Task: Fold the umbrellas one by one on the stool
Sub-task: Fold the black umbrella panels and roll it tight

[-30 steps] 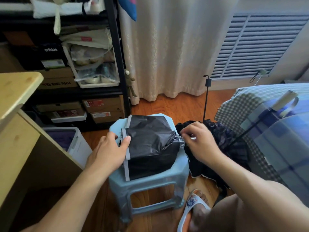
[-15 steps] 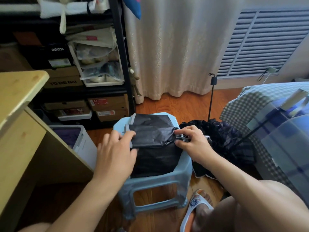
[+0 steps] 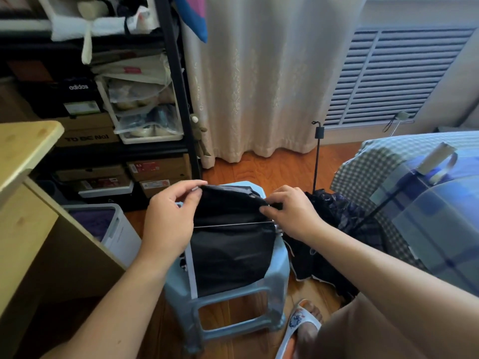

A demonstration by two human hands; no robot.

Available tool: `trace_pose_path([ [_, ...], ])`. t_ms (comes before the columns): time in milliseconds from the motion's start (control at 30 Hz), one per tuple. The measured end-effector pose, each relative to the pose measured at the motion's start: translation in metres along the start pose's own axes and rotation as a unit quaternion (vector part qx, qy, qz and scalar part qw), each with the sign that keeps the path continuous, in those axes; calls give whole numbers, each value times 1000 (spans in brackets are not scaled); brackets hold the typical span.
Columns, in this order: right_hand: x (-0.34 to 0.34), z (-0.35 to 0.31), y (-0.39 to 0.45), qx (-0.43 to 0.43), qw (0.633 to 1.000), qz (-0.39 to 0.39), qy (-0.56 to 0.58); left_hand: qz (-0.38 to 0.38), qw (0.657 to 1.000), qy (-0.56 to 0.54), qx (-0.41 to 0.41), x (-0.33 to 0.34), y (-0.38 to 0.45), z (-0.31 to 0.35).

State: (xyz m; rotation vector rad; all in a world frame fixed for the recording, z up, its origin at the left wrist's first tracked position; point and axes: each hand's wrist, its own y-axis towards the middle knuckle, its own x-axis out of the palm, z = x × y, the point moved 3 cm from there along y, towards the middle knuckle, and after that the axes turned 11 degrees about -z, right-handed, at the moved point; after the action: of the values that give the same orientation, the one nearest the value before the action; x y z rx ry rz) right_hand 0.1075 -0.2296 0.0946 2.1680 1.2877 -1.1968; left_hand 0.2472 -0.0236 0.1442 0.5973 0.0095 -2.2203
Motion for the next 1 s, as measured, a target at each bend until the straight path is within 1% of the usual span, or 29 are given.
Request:
trace_pose_path([
  [67, -2, -3, -1, 8, 999, 30, 38, 13, 999, -39, -13, 0, 1, 0],
  [133, 5, -1, -8, 13, 993, 60, 105, 22, 997, -69, -24, 1, 1, -1],
  [200, 17, -1, -17, 23, 979, 54, 196, 20, 997, -72, -23, 2, 3, -4],
  [267, 25, -8, -21, 18, 954, 30, 296, 12, 998, -62, -17, 1, 5, -5],
  [367, 22, -22, -23, -20, 930, 50, 364, 7, 998, -69, -8, -1, 6, -5],
  [433, 14, -24, -25, -21, 901, 71, 428, 7, 997, -75, -6, -2, 6, -5],
  [500, 7, -24, -26, -33, 868, 59, 492, 2, 996, -88, -15, -3, 8, -7],
  [533, 4, -25, -26, -49, 863, 42, 502, -4, 995, -99, -20, -2, 8, -7],
  [567, 3, -26, -27, -68, 870, 32, 487, -13, 994, -110, -25, -2, 9, -7],
  [600, 2, -25, -26, -82, 886, 36, 455, -23, 992, -118, -29, -1, 9, -7],
  [633, 2, -25, -26, -88, 899, 57, 425, -33, 992, -122, -29, -1, 9, -6],
  [667, 1, -23, -25, -85, 904, 90, 409, -41, 991, -124, -25, -1, 9, -4],
  [733, -1, -19, -25, -69, 883, 150, 440, -50, 990, -127, -17, 1, 9, -2],
  [800, -2, -15, -23, -51, 856, 169, 487, -55, 991, -124, -14, 5, 9, -1],
  [833, -1, -12, -22, -42, 850, 168, 497, -57, 991, -124, -14, 7, 9, -1],
  [933, 3, -9, -21, -19, 850, 158, 501, -62, 990, -129, -13, 8, 8, -2],
  [967, 5, -9, -21, -13, 845, 138, 516, -63, 989, -131, -12, 8, 8, -2],
  [1000, 6, -9, -20, -7, 839, 103, 535, -62, 989, -134, -11, 7, 8, -1],
])
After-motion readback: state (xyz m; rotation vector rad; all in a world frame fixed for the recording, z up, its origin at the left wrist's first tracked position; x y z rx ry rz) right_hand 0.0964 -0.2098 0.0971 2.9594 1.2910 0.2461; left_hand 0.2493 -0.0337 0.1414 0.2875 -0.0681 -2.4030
